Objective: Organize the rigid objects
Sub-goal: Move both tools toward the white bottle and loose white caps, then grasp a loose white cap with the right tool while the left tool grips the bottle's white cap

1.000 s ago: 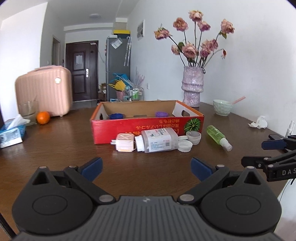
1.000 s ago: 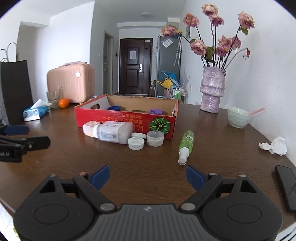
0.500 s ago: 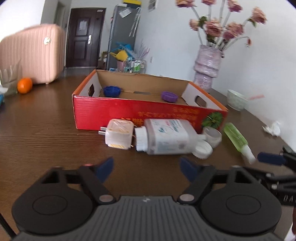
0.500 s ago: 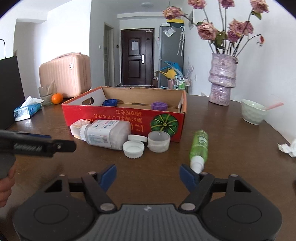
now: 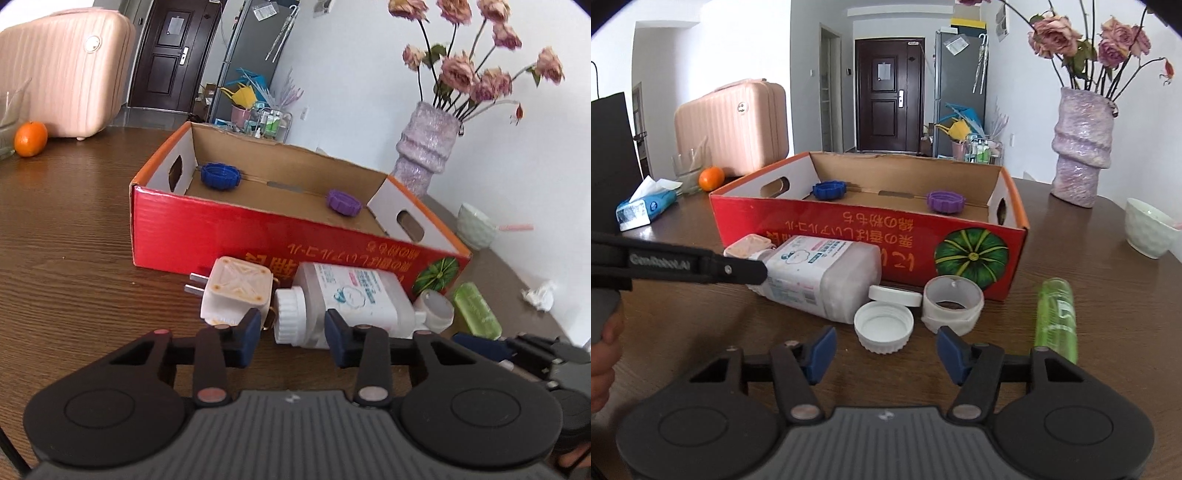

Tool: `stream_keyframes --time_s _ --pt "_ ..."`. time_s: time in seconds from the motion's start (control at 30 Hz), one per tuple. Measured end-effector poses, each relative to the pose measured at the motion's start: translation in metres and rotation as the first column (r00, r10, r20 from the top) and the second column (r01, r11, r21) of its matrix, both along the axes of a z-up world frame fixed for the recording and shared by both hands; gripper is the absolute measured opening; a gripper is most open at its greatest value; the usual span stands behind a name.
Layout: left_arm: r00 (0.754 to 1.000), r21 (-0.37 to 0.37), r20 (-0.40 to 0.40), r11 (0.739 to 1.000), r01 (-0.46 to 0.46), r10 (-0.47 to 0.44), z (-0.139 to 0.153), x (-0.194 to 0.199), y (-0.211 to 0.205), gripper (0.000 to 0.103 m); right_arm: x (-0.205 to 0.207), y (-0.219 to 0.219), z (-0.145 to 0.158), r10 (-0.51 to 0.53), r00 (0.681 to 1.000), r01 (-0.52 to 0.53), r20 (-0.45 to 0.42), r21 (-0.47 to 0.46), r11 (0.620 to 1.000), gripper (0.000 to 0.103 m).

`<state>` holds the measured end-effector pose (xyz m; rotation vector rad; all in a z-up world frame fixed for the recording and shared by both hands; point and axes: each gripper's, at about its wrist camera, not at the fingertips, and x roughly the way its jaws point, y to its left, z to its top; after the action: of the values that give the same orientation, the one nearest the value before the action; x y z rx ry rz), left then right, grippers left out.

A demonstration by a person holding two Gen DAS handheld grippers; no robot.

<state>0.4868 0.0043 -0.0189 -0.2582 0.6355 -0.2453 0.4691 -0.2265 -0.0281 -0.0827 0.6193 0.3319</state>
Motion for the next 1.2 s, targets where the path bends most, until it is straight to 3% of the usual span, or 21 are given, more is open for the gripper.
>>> stream_keyframes --time_s 0.17,0.23,0.3,0.5,0.83,0.9,0.97,1.03,1.1,1.2 --pt "1.0 -0.075 -0.011 0.997 0.024 -0.025 -0.004 0.005 0.005 0.039 0.011 0.002 -0.006 -0.004 0.999 0.005 -0.034 0.022 1.0 0.05" --pt "0.999 -0.079 -0.005 0.996 0.037 -0.037 -0.003 0.004 0.004 0.029 0.014 0.001 -0.008 -0.01 0.999 0.011 -0.044 0.031 0.999 0.044" --pt "0.999 -0.071 0.004 0.997 0.038 -0.037 -0.002 0.003 0.002 0.026 0.017 0.001 -0.008 -0.016 0.999 0.018 -0.05 0.041 0.999 0.037" --pt "1.0 -0.043 0.002 0.999 0.026 -0.026 0.0 -0.007 0.003 0.003 0.013 0.0 -0.008 -0.021 0.999 0.023 -0.048 0.037 0.999 0.037" --pt "0.999 -0.023 -0.007 0.999 0.048 -0.048 0.005 -0.052 0.004 0.002 -0.027 -0.009 0.005 -0.01 0.999 0.011 -0.03 0.036 0.999 0.036" --pt "0.998 0.027 0.009 0.997 0.069 -0.069 0.008 -0.06 -0.003 0.003 -0.035 -0.011 0.007 -0.012 1.0 0.013 -0.026 0.039 0.999 0.034" --pt "0.998 0.091 0.04 0.995 0.034 -0.038 0.011 -0.062 -0.009 0.007 -0.04 -0.013 0.006 -0.016 0.999 0.017 -0.031 0.041 0.999 0.034" --pt "0.998 0.15 0.068 0.989 -0.006 -0.005 0.011 -0.057 -0.011 0.024 -0.044 -0.014 0.005 -0.023 0.999 0.024 -0.03 0.036 0.999 0.034" --pt "0.996 0.163 0.082 0.986 -0.036 0.023 0.01 -0.046 -0.01 0.04 -0.046 -0.014 0.005 -0.028 0.999 0.029 -0.029 0.032 0.999 0.034" --pt "0.998 0.147 0.064 0.989 -0.03 0.021 0.006 -0.03 -0.012 0.04 -0.048 -0.014 0.003 -0.028 0.999 0.029 -0.033 0.023 0.999 0.034"
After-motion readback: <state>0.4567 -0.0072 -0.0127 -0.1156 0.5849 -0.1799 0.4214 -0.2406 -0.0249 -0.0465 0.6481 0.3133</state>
